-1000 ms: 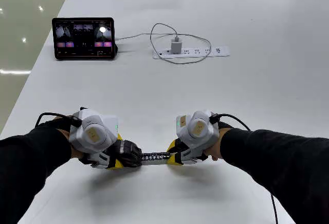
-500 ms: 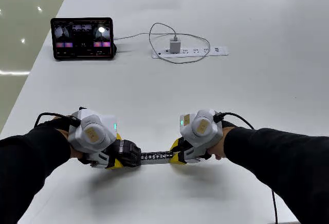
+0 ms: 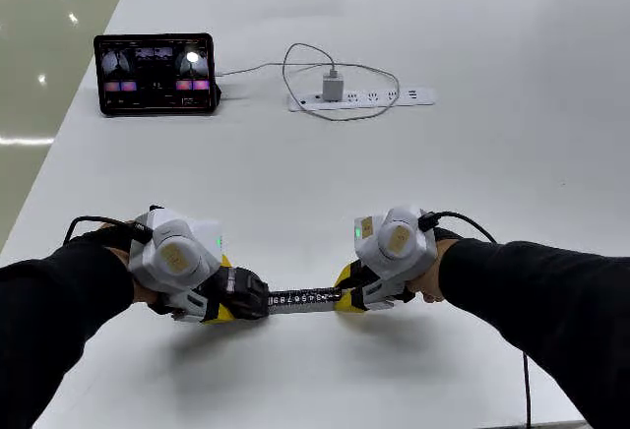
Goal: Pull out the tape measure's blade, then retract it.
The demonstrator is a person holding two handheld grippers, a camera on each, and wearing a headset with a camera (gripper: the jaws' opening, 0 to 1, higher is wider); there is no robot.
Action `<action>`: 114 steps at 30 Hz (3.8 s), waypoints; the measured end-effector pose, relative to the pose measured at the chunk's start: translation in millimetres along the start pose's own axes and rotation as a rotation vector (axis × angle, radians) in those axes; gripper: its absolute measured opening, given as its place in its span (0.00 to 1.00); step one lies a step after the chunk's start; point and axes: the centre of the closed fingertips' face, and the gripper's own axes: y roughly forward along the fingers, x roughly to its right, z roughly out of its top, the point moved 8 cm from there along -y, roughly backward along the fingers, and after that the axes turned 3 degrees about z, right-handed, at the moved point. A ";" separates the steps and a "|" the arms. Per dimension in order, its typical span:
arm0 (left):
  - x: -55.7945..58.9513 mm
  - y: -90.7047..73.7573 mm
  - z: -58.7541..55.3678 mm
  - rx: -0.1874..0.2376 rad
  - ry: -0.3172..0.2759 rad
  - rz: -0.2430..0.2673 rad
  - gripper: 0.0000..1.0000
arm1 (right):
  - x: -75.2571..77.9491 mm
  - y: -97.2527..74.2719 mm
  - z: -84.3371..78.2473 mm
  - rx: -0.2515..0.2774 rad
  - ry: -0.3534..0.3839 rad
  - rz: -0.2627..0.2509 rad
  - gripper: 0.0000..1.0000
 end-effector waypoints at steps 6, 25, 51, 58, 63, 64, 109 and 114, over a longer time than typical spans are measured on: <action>0.6 -0.1 0.8 -0.002 -0.001 0.002 0.32 | 1.3 -5.3 -6.4 -0.007 0.004 -0.003 0.10; 0.0 0.3 0.1 0.001 0.000 0.001 0.32 | 1.6 -17.5 -21.1 -0.021 0.019 -0.009 0.10; 0.1 0.1 -0.2 -0.002 -0.002 0.003 0.32 | 3.5 -29.1 -34.6 -0.023 0.023 -0.010 0.09; 0.1 -0.2 0.2 -0.001 -0.002 0.003 0.32 | 3.5 -31.9 -38.2 -0.025 0.025 -0.015 0.09; -0.1 0.0 0.2 -0.002 -0.001 0.003 0.32 | 3.9 -33.3 -40.0 -0.026 0.028 -0.017 0.09; -0.1 0.1 0.2 -0.002 0.000 0.003 0.32 | 3.8 -33.8 -40.4 -0.026 0.030 -0.018 0.09; 0.6 0.2 0.7 -0.005 0.004 0.005 0.32 | 3.8 -54.6 -63.4 -0.053 0.050 -0.039 0.09; 0.4 0.5 0.6 -0.005 0.003 0.004 0.32 | 4.2 -55.8 -65.4 -0.057 0.050 -0.039 0.09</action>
